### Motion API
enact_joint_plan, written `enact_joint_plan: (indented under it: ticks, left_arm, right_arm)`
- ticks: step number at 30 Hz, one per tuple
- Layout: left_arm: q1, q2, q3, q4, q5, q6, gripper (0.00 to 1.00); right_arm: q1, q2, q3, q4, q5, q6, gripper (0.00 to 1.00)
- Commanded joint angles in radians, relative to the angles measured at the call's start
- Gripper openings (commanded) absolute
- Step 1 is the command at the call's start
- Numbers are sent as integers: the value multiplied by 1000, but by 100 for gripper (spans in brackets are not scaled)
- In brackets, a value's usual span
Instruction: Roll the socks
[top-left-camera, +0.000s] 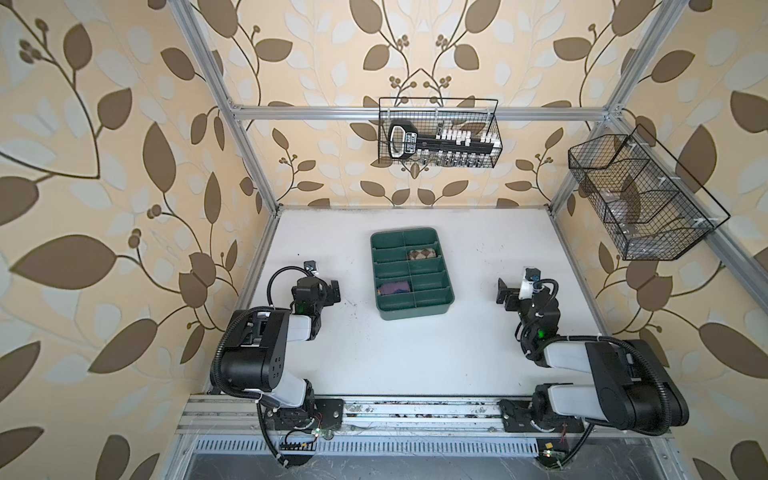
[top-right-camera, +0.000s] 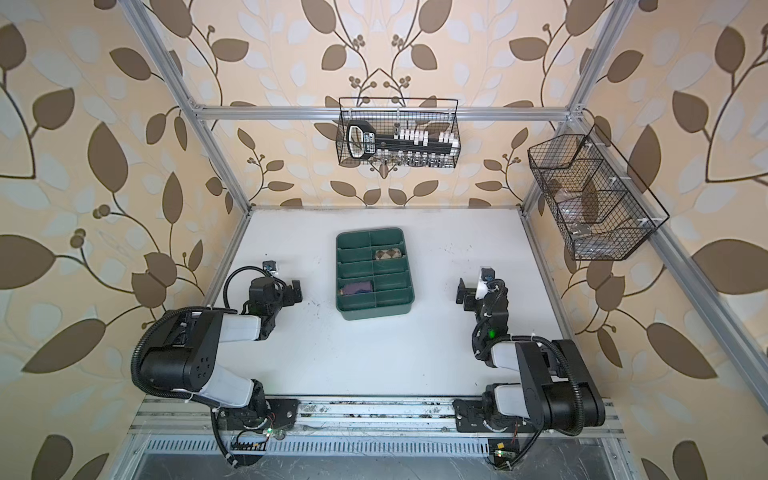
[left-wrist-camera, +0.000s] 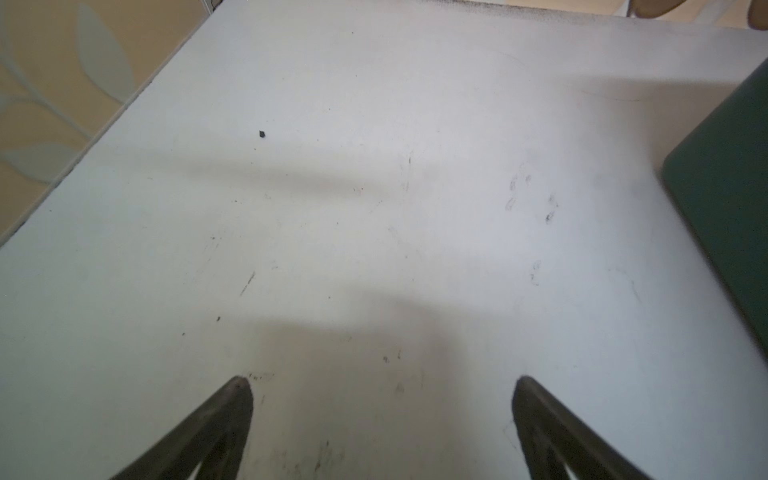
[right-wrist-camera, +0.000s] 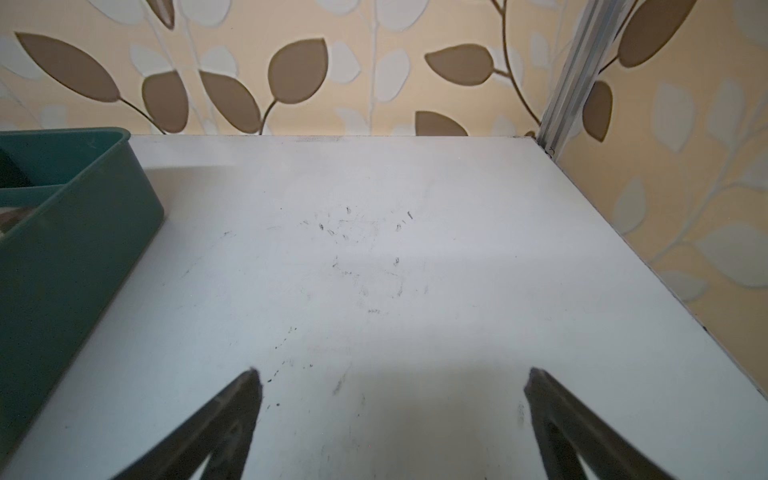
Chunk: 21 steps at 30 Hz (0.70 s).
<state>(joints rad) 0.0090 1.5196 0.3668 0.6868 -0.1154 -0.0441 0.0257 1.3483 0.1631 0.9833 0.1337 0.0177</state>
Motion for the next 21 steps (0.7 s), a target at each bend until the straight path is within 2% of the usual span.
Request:
enact_joint_plan:
  ticks: [1, 21]
  left_arm:
    - [-5, -22, 20, 55, -41, 21, 99]
    - [3, -22, 26, 42, -25, 18, 99]
  right_arm:
    - [-4, -7, 20, 15, -25, -8, 100]
    - [-10, -3, 26, 7, -50, -10, 100]
